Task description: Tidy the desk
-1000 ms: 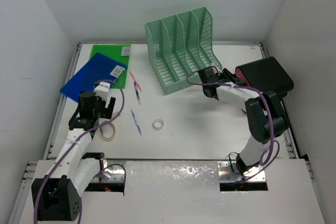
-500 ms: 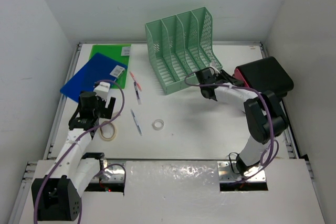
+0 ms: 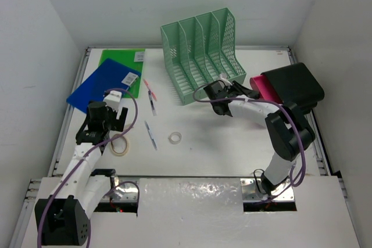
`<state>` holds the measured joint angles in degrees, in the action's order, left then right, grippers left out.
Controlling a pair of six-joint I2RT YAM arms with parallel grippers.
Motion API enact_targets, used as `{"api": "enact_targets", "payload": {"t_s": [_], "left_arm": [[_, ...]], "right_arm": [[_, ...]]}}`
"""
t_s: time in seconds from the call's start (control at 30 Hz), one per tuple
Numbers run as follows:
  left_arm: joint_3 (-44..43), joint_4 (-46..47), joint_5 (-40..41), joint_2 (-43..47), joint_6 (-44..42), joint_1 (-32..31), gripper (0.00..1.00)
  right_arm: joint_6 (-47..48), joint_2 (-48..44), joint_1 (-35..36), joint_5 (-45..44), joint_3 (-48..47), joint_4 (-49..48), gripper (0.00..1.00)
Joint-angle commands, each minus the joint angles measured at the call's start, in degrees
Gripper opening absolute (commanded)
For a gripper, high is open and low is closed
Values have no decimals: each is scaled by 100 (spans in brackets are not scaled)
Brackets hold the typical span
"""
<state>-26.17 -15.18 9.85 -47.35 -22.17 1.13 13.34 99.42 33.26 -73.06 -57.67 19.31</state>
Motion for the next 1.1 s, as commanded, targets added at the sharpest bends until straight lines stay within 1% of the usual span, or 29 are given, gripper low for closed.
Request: {"api": "enact_targets", "payload": {"t_s": [0.0,0.03,0.07,0.13,0.17,0.2,0.23,0.27,0.3,0.33,0.43,0.47,0.53,0.57,0.6,0.63,0.67,0.7,0.73,0.77,0.8,0.87,1.0,1.07], "left_arm": [[-116,217,0,103,64,46,99],[-116,208,0,103,55,46,99],[-125,217,8,103,55,46,99],[-116,217,9,103,55,46,99],[-107,217,9,103,55,46,99],[-107,226,9,95,55,46,99],[-116,217,9,95,55,46,99],[-107,217,9,103,55,46,99],[-107,226,9,95,55,46,99],[-107,226,9,86,55,46,99],[-116,226,17,86,55,46,99],[-107,226,26,86,55,46,99],[-107,235,52,95,64,54,99],[-99,226,70,95,64,46,99],[-98,226,79,95,55,46,99],[-90,226,88,95,64,46,99],[-90,226,105,95,64,54,99],[-81,235,105,86,64,54,99],[-81,235,123,86,64,54,99],[-81,235,131,77,55,46,99],[-81,235,140,68,64,54,99],[-81,235,158,51,64,54,99],[-81,235,184,51,64,54,99],[-72,226,193,42,55,54,99]], "right_arm": [[-271,60,84,-16,-236,134,11],[-332,60,85,45,-245,178,15],[-359,60,102,81,-262,222,27],[-464,8,146,151,-359,388,42],[-482,-19,233,282,-403,433,47],[-482,-71,304,344,-464,459,56],[-430,-202,391,397,-499,460,59],[-412,-282,575,476,-587,460,69],[-368,-361,681,520,-648,460,73],[-350,-518,908,590,-788,460,81],[-385,-800,1270,1002,-1035,591,91],[-463,-888,1497,1465,-1140,626,97],[-709,-1046,1770,2317,-1124,644,99],[-841,-1212,1807,2940,-984,609,99],[-1016,-1275,1816,4599,-835,391,99],[-1105,-1328,1816,5417,-668,198,99],[-1332,-1363,1825,6103,-258,-352,99],[-1587,-1329,1851,6954,-62,-593,98],[-1755,-1163,1860,7163,166,-787,99],[-1948,-1040,1895,7278,203,-989,99],[-2010,-899,1921,7445,177,-982,99],[-2142,-548,2027,7508,55,-1008,99],[-2196,-169,2220,7727,-130,-1158,98],[-2161,7,2273,8008,-306,-1062,98]]}}
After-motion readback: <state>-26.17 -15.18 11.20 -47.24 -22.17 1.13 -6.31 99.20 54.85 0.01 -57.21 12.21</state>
